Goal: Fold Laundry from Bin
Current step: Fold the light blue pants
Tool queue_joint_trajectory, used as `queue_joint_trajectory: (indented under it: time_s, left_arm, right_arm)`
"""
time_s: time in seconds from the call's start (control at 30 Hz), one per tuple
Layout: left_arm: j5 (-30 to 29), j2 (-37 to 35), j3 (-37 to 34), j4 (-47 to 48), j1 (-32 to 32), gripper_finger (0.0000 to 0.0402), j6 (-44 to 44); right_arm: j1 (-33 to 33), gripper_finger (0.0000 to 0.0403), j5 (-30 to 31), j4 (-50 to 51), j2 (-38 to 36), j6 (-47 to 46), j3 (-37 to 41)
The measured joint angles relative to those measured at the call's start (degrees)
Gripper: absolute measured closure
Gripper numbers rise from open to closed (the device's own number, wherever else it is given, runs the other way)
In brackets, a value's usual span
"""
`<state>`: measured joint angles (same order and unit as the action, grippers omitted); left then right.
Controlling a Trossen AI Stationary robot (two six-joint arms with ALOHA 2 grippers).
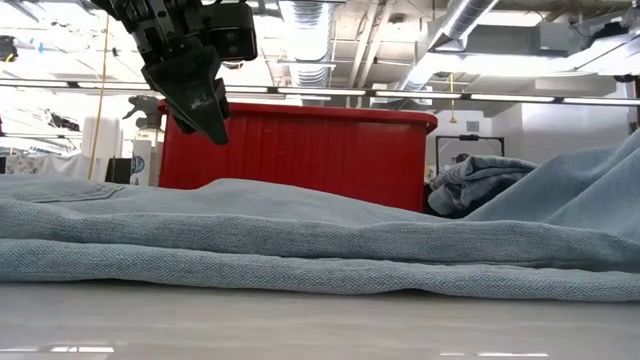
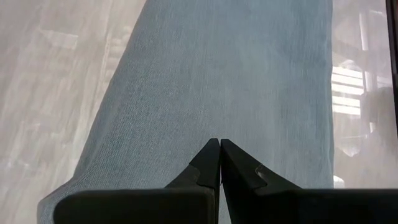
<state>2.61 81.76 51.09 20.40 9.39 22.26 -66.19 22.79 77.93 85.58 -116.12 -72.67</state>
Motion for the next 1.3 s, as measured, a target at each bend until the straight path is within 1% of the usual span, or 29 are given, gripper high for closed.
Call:
queue_joint_trajectory:
  time_s: [0.17,0.3,0.5,0.6,0.7,0.77,0.83,0.9,1.0,1.1,1.17,1.3]
  left_arm:
    - [-0.11,0.00,0.00,-0.04,0.00,0.0401,-0.02]
    - [-0.12,0.00,0.00,-0.05,0.00,0.0401,0.02]
    - [-0.29,0.00,0.00,-0.14,-0.02,0.0401,0.01]
    - [-0.30,0.00,0.00,-0.13,-0.02,0.0401,0.46]
    - [-0.28,0.00,0.00,-0.13,-0.02,0.0401,0.54]
    - [-0.28,0.00,0.00,0.02,-0.02,0.0401,0.74]
    - [-0.28,0.00,0.00,0.78,-0.02,0.0401,0.78]
    - [-0.22,0.00,0.00,1.88,-0.02,0.0401,0.83]
    - [-0.03,0.00,0.00,2.98,-0.02,0.0401,0.89]
    - [-0.02,0.02,0.00,3.49,-0.02,0.0401,0.99]
    - [-0.02,0.02,0.00,3.84,-0.02,0.0401,1.33]
    - [-0.02,0.02,0.00,4.92,-0.02,0.0401,1.52]
  right_arm:
    - [1.77,0.0163,6.23,-1.57,-0.02,1.79,2.66]
    - [5.10,0.0163,8.44,-4.64,0.02,6.21,3.68]
    - [13.00,0.0165,8.83,-6.42,0.02,19.29,3.68]
    - [16.86,0.0175,8.79,-11.07,0.02,28.56,3.68]
    - [20.98,0.0181,6.17,-16.54,-0.02,39.26,3.66]
    - [23.18,0.0183,2.24,-18.09,-0.38,44.93,3.56]
    - [24.56,0.0183,-2.41,-16.11,-1.24,47.75,2.85]
    - [24.33,0.0183,-4.84,-12.76,-2.89,48.50,2.56]
    - [23.17,0.0184,-4.84,-5.89,-5.38,48.68,2.52]
    - [22.76,0.0184,-3.27,-0.23,-8.21,48.83,2.54]
    - [23.12,0.0184,-3.48,1.57,-10.05,50.14,2.54]
    - [23.36,0.0184,-6.52,1.48,-12.52,57.03,3.82]
